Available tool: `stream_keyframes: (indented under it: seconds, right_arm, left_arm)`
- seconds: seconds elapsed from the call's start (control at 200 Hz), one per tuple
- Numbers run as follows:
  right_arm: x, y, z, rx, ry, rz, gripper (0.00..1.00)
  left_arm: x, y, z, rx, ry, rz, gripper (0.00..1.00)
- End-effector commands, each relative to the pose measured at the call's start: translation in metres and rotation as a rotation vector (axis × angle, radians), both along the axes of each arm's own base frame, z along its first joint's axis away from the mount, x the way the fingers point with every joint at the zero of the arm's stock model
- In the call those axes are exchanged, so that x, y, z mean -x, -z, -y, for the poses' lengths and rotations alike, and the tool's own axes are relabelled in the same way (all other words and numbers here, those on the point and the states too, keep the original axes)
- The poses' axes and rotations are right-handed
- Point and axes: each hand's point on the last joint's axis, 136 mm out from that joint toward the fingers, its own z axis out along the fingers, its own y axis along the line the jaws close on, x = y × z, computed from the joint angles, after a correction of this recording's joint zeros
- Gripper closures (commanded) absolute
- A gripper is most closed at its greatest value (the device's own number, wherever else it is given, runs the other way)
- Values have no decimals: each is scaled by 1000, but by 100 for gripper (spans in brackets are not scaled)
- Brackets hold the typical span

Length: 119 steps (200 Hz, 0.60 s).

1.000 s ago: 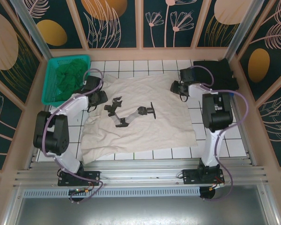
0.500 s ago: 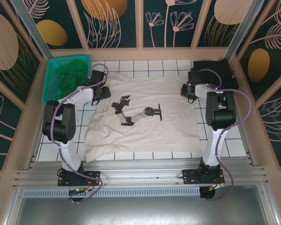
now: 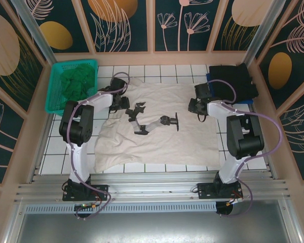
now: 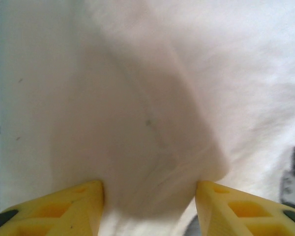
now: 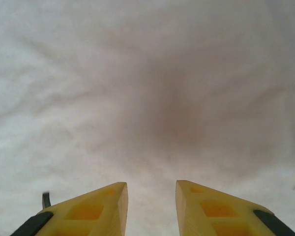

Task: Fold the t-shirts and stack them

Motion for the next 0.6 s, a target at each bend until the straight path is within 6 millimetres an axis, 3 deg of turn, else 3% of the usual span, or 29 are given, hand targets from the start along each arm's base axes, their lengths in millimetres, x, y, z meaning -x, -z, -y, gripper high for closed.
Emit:
stream_keyframes:
  seconds: [0.0,0.18,0.28,0.35,0.46,0.591]
  right_arm:
    - [11,16,6,-12,41,-19,68]
    - [22,36,16,17,62,-65,68]
    - [26,43,24,9,86,-80,69]
    - [27,45,32,4,104,-90,69]
    - [30,47,42,5,117,-96,69]
    - [33,52,53,-3,137,-107,69]
  left_arm:
    - [-5,7,-3,-62,3,-16,55]
    - [-7,6,-12,-125,2,-17,56]
    - [-9,3,-17,-164,2,-25,73]
    - [-12,-4,-19,-182,10,-12,77]
    - [-14,-17,-27,-210,8,-1,99]
    - [-14,-43,-43,-189,-27,38,100]
